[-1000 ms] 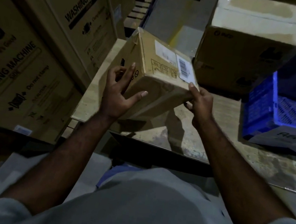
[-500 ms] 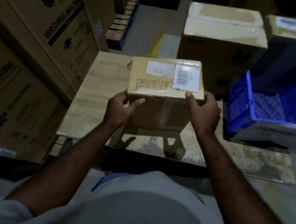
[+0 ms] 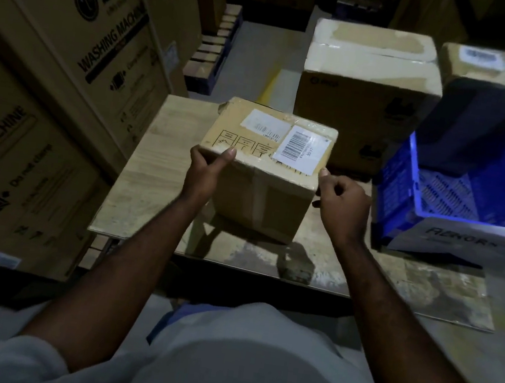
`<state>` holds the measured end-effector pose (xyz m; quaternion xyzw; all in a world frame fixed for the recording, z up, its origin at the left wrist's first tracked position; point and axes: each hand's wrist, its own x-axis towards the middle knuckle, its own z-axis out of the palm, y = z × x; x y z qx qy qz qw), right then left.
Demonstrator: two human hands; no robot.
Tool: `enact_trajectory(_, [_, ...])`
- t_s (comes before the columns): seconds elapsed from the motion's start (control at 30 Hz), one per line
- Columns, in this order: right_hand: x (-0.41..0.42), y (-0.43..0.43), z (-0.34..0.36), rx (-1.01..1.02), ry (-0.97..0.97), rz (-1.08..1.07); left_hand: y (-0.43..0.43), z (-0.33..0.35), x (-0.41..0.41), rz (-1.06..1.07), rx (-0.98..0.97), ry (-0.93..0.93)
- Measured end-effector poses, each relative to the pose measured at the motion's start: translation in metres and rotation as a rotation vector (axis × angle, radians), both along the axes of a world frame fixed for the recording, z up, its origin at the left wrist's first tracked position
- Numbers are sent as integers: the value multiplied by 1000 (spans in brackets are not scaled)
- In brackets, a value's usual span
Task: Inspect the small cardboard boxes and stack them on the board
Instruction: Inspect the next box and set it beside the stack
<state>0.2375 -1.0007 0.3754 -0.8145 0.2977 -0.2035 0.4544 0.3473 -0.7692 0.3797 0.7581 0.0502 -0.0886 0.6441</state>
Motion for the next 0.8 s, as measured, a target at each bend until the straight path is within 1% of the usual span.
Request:
enact_trajectory(0.13, [15,-14,11,41,-56,61,-5,-2,-2,42,-86,57])
enact_trajectory(0.23, [36,-32,19,77,-32,175,-4,-2,-2,47,-120,63])
enact_trajectory(0.4, [55,-47,31,267,52,336,-3,3,1,36,-113,82])
enact_trajectory(0.47, [56,-48,28,327,55,388,-3,3,1,37,-109,79])
enact_trajectory(0.6, [48,-40,22,343,-2,369,-3,5,0,22,-83,70])
enact_trajectory(0.7, [42,-37,19,353,-10,363,-1,6,-4,-4,-40,41])
enact_trajectory(0.8, [33,-22,22,426,-26,342,3,7,-10,-38,4,17])
